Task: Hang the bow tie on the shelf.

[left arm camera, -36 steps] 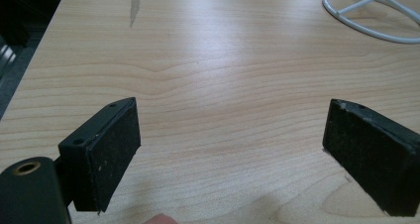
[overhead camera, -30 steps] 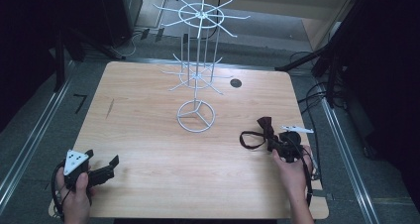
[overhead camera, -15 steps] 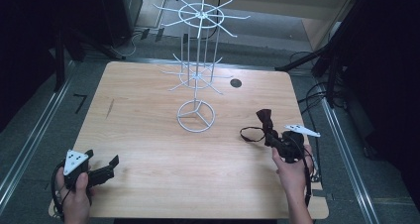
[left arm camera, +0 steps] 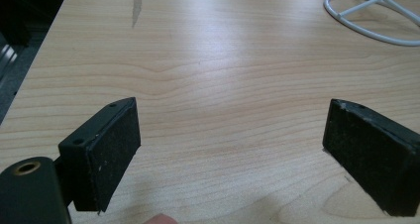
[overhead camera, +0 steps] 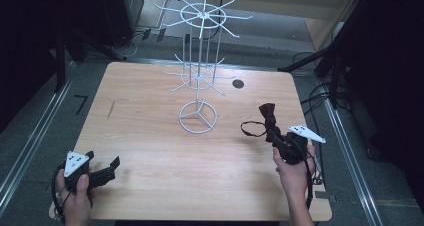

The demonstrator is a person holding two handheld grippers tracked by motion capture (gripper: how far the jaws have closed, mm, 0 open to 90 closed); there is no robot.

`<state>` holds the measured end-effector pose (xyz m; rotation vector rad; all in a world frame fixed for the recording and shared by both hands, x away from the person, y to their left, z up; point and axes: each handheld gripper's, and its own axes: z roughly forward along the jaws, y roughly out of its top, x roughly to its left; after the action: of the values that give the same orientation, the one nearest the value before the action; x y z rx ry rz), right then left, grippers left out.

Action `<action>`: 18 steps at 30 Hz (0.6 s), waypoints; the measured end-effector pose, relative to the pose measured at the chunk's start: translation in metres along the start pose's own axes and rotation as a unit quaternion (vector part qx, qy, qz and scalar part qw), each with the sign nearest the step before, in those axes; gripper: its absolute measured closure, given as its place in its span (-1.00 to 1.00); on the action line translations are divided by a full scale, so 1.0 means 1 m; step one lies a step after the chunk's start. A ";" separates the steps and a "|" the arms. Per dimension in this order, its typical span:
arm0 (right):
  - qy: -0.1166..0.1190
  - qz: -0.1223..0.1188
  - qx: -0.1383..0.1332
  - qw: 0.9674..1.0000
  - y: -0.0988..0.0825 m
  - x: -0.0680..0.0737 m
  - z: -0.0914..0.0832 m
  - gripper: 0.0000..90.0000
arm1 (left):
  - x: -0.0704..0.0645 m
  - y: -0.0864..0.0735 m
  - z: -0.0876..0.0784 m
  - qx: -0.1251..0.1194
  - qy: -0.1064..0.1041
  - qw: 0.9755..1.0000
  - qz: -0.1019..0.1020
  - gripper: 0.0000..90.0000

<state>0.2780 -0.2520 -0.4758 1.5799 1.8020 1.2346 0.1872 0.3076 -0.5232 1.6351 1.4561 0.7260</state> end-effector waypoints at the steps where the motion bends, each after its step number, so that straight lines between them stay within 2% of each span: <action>1: -0.004 -0.004 -0.009 1.000 0.001 0.001 -0.001 0.91 | 0.000 0.000 0.000 -0.001 0.000 1.000 -0.001 -0.81; 4: -0.004 -0.008 -0.015 1.000 0.002 0.003 -0.002 0.90 | 0.000 0.000 0.000 -0.003 0.000 1.000 -0.002 -0.81; 9: -0.001 -0.006 -0.040 0.999 0.006 0.009 -0.006 0.90 | 0.000 0.000 0.000 -0.004 -0.001 1.000 -0.004 -0.81; 18: 0.000 -0.012 -0.055 0.998 0.016 0.021 -0.009 0.90 | 0.001 0.000 0.000 -0.003 -0.003 1.000 -0.004 -0.81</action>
<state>0.2736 -0.2359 -0.4534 1.4942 1.7169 1.3004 0.1871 0.3087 -0.5234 1.6238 1.4534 0.7191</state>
